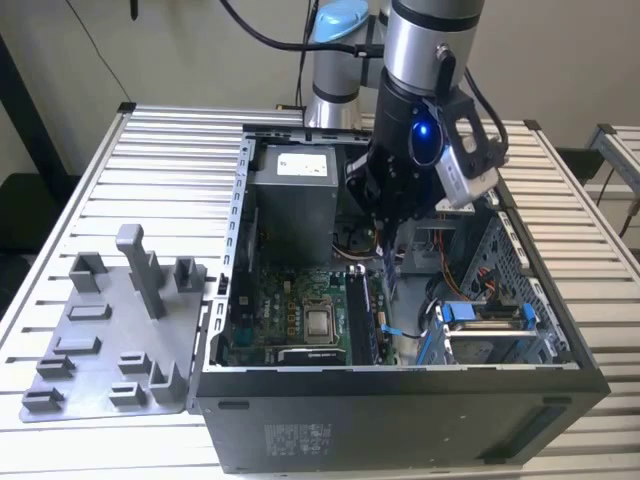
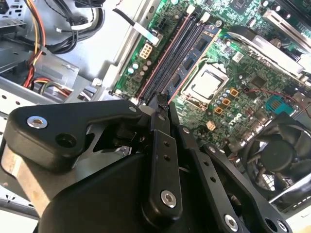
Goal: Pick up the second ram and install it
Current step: 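Insert the second ram into the second slot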
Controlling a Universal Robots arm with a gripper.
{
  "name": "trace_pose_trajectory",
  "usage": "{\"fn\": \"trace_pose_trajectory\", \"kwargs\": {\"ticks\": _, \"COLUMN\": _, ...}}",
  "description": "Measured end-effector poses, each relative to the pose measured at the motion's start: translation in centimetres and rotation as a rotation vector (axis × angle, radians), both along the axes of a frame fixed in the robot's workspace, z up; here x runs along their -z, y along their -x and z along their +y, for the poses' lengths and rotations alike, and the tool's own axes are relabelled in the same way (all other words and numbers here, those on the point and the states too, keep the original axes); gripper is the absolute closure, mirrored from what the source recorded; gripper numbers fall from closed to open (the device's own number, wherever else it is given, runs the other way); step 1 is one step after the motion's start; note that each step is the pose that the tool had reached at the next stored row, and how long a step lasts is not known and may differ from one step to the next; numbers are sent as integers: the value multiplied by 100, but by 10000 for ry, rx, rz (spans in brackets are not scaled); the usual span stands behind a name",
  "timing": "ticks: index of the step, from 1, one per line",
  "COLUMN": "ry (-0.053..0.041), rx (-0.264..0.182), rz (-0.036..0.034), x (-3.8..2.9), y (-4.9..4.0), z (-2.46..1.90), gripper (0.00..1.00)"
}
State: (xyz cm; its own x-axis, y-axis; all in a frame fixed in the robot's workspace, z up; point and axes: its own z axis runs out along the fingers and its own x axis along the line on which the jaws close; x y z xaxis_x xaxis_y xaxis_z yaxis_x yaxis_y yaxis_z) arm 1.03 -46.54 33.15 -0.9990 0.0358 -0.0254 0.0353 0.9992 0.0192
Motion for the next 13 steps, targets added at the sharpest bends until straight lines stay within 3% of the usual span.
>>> {"fn": "trace_pose_trajectory", "kwargs": {"ticks": 9, "ry": 101, "rx": 1, "rz": 1, "x": 113, "y": 15, "z": 3, "gripper": 86}}
{"fn": "trace_pose_trajectory", "kwargs": {"ticks": 13, "ry": 105, "rx": 0, "rz": 0, "x": 152, "y": 15, "z": 4, "gripper": 86}}
